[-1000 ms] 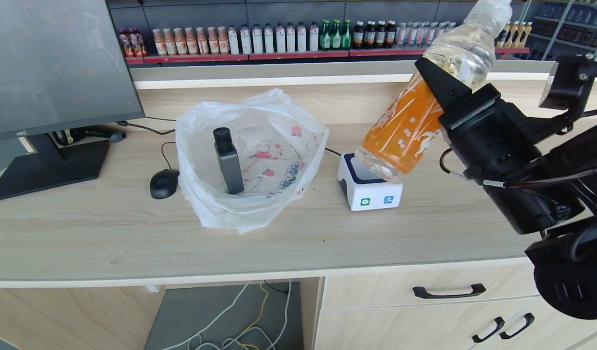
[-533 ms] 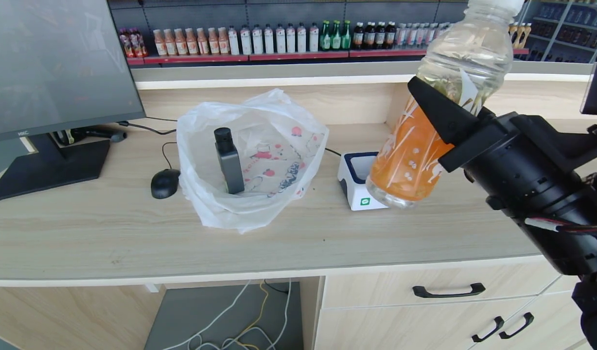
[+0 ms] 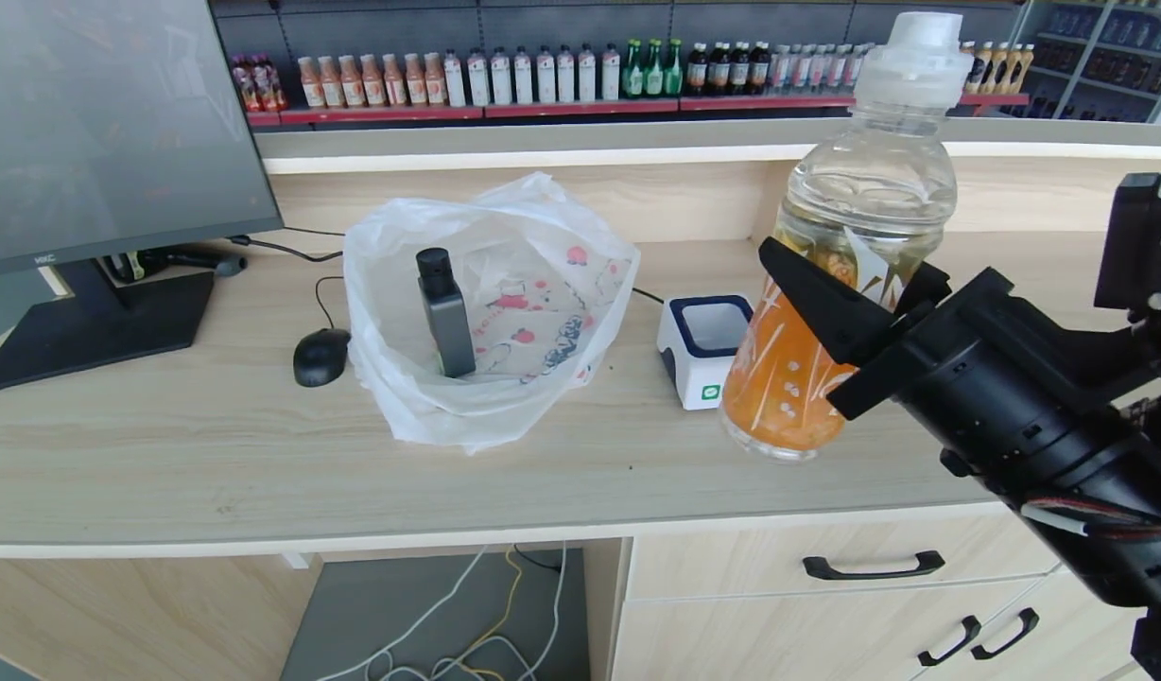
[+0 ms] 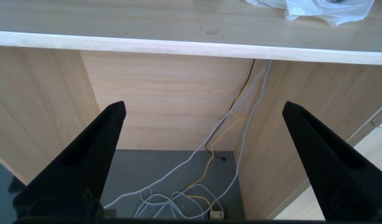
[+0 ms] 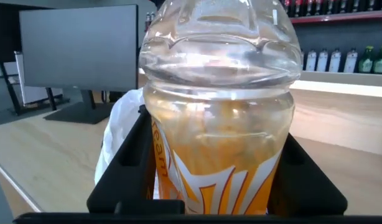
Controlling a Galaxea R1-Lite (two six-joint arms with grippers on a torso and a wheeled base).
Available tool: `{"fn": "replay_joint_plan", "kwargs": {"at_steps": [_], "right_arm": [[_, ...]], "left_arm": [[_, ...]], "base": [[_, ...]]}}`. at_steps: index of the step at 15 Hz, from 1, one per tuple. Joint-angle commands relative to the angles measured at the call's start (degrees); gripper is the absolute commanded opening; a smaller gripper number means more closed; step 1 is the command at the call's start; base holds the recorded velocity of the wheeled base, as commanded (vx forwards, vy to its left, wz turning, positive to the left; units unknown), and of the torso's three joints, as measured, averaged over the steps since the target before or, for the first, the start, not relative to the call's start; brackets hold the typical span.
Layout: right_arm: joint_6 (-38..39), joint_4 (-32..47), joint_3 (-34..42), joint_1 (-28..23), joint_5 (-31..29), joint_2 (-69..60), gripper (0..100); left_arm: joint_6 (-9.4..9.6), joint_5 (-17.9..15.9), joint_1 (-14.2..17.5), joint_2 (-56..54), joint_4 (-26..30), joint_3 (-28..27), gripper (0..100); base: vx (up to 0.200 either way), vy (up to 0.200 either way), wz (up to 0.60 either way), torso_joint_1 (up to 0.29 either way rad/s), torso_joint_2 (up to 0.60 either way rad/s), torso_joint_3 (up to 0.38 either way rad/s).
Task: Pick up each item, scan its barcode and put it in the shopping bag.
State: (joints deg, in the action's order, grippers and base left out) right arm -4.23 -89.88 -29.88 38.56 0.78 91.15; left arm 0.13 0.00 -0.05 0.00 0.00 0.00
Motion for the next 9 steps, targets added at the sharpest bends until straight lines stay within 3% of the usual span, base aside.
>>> {"fn": "replay_joint_plan", "kwargs": {"at_steps": [1,9], "right_arm": [[0.1,-0.1,0.7,-0.2,-0.2,0.4,0],[1.8,-0.1,-1.0,-0.6,-1.6,3.8,0]], "left_arm": [[0.04,0.0,0.0,0.0,0.0,0.0,100],[-0.13,0.0,0.0,0.0,0.0,0.0,100]], "base": [[0.0,0.0,0.0,0.0,0.0,0.0],[0.0,0.2,0.0,0.005,0.0,0.004]]}}
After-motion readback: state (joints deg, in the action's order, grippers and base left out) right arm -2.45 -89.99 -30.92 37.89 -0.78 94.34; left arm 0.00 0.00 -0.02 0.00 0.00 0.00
